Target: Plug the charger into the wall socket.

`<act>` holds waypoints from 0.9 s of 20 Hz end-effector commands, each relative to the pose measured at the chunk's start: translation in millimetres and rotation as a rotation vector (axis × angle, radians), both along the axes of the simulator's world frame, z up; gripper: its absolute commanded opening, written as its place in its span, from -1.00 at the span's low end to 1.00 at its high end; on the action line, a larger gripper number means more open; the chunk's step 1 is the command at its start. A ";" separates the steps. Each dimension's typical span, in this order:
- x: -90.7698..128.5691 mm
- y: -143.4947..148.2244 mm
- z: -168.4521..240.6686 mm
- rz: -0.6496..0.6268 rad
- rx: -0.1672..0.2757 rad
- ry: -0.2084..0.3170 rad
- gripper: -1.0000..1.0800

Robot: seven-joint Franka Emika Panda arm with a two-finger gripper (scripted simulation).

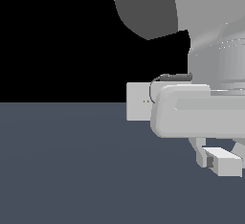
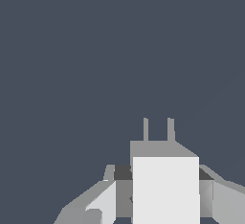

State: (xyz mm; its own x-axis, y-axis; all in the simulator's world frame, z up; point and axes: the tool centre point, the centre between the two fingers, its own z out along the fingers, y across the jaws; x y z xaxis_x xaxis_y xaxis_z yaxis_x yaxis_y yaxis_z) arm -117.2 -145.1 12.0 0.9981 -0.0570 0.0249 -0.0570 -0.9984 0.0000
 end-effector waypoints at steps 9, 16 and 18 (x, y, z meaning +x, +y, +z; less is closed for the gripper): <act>4.8 4.7 5.9 0.010 0.000 0.000 -1.00; 27.2 27.2 33.9 0.057 -0.001 0.000 -1.00; 36.7 37.3 46.0 0.078 -0.002 0.000 -1.00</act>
State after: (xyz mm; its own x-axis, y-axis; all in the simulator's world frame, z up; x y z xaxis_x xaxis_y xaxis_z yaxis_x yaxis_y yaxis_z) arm -87.7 -115.5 48.8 0.9997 0.0054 0.0238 0.0053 -1.0000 0.0013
